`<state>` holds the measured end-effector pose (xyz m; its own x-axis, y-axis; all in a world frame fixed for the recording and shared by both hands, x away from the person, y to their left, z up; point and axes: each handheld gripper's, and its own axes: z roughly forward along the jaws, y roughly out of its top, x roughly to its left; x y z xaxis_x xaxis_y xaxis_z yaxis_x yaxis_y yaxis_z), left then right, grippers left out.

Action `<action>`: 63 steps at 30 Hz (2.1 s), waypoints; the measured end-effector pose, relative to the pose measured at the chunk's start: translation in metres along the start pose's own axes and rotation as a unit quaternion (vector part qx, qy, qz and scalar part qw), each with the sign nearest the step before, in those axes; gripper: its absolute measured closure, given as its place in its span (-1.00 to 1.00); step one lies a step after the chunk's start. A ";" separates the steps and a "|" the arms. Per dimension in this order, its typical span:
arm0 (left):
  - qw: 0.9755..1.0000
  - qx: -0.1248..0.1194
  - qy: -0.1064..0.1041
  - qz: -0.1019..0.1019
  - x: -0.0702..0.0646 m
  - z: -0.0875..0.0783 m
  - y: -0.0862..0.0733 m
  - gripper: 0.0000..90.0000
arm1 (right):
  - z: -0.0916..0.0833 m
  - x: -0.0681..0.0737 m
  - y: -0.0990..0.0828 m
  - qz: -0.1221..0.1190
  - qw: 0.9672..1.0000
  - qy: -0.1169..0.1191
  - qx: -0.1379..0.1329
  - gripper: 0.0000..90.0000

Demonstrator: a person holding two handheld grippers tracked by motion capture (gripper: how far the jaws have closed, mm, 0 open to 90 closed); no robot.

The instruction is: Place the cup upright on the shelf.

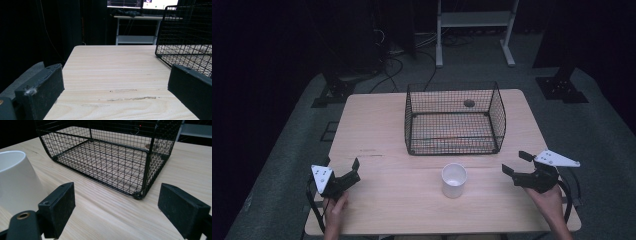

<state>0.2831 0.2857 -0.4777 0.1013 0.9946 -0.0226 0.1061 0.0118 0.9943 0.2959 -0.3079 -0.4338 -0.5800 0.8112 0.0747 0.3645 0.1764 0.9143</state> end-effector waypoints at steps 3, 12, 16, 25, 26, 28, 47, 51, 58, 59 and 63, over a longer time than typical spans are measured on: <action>1.000 0.000 0.000 0.000 0.000 0.000 0.000 -1.00 | 0.003 0.003 0.004 -0.005 1.000 0.004 -0.002 -0.70; 1.000 0.000 0.000 0.000 0.000 0.000 0.000 -1.00 | 0.012 0.012 0.015 -0.018 1.000 0.017 0.007 -0.71; 1.000 0.000 -0.001 0.000 0.000 0.000 0.000 -1.00 | 0.016 0.016 0.018 -0.023 0.999 0.024 0.005 -0.71; 1.000 0.000 -0.001 0.000 0.000 0.000 0.000 -1.00 | 0.021 0.025 0.026 -0.031 0.999 0.040 0.007 -0.71; 1.000 0.000 -0.001 0.000 0.000 0.000 0.000 -1.00 | 0.021 0.026 0.027 -0.034 0.999 0.041 0.008 -0.71; 1.000 -0.001 -0.001 0.000 0.000 0.000 0.000 -1.00 | 0.023 0.029 0.028 -0.038 0.998 0.041 0.009 -0.71; 1.000 -0.001 -0.001 -0.001 0.000 0.000 0.000 -1.00 | 0.028 0.055 0.030 -0.057 0.994 0.095 0.014 -0.73; 1.000 -0.001 -0.001 -0.001 0.000 0.000 0.000 -1.00 | 0.028 0.061 0.030 -0.061 0.992 0.108 0.016 -0.76; 1.000 -0.001 -0.001 -0.001 0.000 0.000 0.000 -1.00 | 0.027 0.074 0.030 -0.069 0.988 0.135 0.018 -0.80; 1.000 -0.001 -0.001 -0.001 0.000 0.000 0.000 -1.00 | 0.027 0.076 0.030 -0.072 0.988 0.138 0.018 -0.81; 1.000 -0.001 -0.001 -0.001 0.000 0.000 0.000 -1.00 | 0.029 0.084 0.029 -0.077 0.985 0.151 0.027 -0.85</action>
<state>0.2829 0.2858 -0.4777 0.1036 0.9943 -0.0242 0.1041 0.0133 0.9945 0.2791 -0.2179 -0.4125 -0.8191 0.5707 0.0585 0.2882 0.3212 0.9021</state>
